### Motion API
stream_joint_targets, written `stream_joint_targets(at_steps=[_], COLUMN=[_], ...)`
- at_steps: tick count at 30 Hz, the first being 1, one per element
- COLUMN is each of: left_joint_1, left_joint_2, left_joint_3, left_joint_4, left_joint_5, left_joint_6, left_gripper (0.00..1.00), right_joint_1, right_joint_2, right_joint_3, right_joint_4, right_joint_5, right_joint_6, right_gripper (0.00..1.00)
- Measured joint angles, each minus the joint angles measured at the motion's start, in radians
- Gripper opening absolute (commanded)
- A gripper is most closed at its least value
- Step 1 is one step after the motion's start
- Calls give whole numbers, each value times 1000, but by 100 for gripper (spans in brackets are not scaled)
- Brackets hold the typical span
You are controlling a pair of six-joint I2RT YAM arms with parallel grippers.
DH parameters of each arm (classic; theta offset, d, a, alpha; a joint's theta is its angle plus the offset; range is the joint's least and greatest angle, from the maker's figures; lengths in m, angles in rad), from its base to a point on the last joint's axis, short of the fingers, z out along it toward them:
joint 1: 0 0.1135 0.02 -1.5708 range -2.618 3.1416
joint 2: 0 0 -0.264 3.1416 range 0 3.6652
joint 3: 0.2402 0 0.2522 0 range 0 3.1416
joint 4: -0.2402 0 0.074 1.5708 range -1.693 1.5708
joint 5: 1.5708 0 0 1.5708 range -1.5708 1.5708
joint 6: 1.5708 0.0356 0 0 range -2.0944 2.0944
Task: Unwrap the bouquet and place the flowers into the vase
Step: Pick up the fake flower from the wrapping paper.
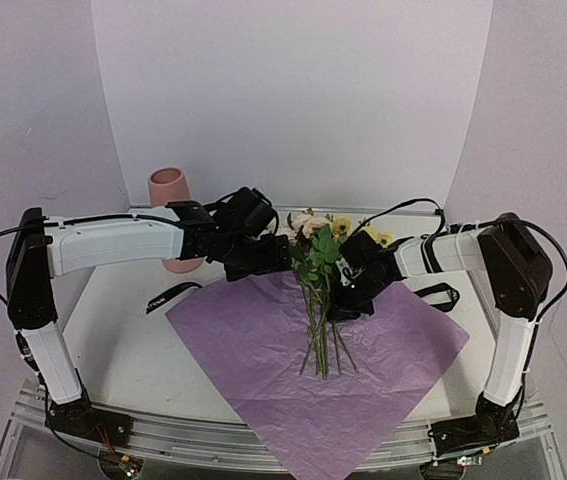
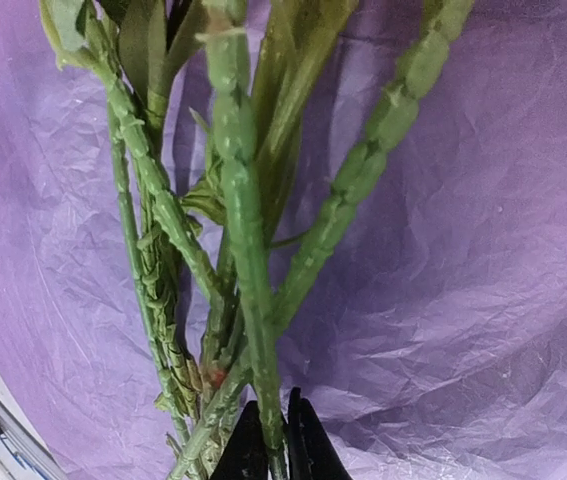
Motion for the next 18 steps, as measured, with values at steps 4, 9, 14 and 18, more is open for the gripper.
stream_joint_targets(at_steps=[4,9,14,18], left_joint_1=[0,0,0,0], left_joint_2=[0,-1,-2,-2], left_joint_3=[-7,-10,-10,-10], left_joint_4=[0,0,0,0], left_joint_5=[0,0,0,0], left_joint_6=[-4,-4,-4,-4], left_gripper=[91,91,91,91], right_joint_1=[1,1,1,0], right_joint_2=[0,-31,-136,-194], right_joint_3=[0,-1,-6,-5], right_joint_4=[12,13,9,9], right_joint_5=[-6,3,23,27], right_joint_6=[20,42,56,58], right_gripper=[0,0,1,3])
